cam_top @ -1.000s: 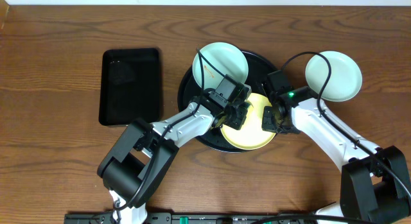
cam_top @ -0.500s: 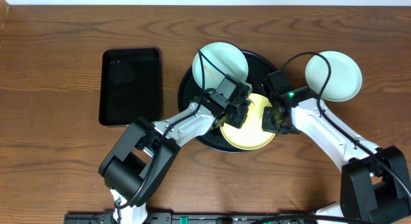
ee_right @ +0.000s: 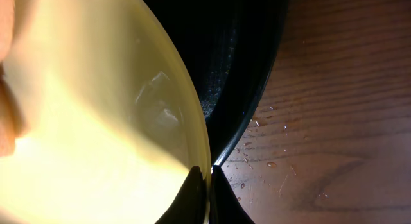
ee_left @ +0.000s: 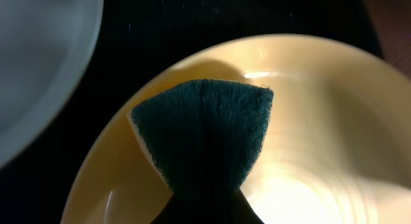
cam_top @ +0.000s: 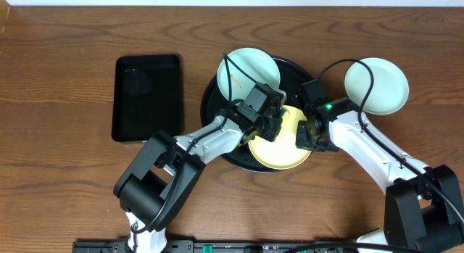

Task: Clean dirty plates on tray and stack at the side
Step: 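Scrub the yellow plate face with the sponge in left gripper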

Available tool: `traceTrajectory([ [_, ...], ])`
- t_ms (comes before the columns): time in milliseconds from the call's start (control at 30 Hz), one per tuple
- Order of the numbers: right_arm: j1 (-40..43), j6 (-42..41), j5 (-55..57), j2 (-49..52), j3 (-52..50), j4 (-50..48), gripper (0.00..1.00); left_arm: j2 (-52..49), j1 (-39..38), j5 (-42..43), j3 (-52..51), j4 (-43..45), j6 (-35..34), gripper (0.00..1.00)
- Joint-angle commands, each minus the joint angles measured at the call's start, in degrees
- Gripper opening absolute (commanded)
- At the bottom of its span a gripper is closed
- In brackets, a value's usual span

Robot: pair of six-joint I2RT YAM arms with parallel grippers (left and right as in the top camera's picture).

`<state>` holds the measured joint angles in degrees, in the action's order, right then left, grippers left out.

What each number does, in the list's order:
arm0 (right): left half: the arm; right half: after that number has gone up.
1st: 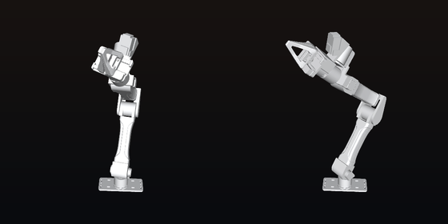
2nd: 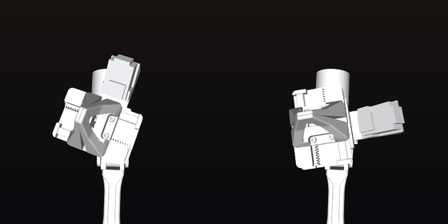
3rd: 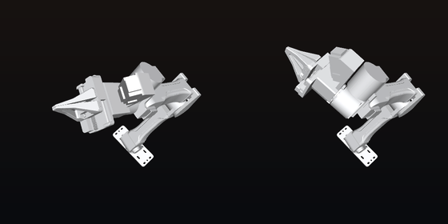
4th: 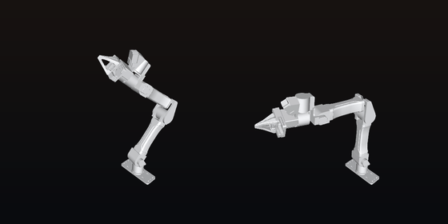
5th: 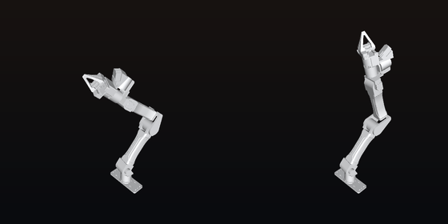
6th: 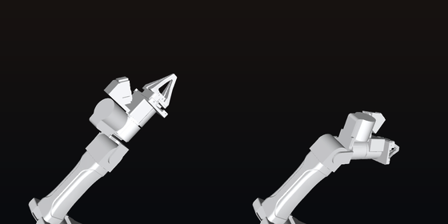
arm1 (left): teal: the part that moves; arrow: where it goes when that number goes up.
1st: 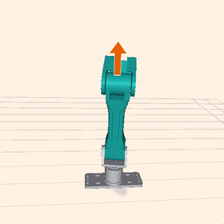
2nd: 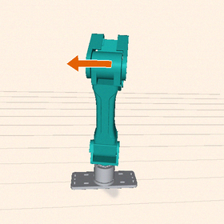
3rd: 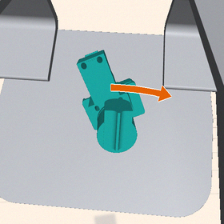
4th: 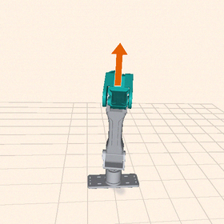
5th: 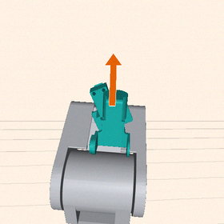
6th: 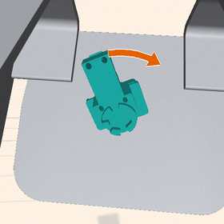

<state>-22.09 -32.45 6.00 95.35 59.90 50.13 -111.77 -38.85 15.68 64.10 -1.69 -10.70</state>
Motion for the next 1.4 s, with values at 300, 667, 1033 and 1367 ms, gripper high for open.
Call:
traceTrajectory([
  [300, -0.07, 1.42, -0.28, 0.17, -0.31, 0.52, 0.01, 1.68, 0.07, -1.86, -0.11, 16.44, 3.39, 0.08],
  [667, -0.07, 1.44, -0.26, 0.17, -0.31, 0.33, 0.01, 11.58, 2.03, -1.86, -0.02, 9.75, 3.39, 0.08],
  [1033, -0.07, 1.46, -0.24, 0.17, -0.31, -0.61, 0.01, 11.56, 2.03, -1.16, -0.04, -19.37, 2.93, 0.07],
  [1367, -0.07, 1.46, -0.24, 0.17, -0.31, -0.66, 0.01, 11.56, 2.32, 12.24, 0.0, -26.62, -4.24, 0.07],
])
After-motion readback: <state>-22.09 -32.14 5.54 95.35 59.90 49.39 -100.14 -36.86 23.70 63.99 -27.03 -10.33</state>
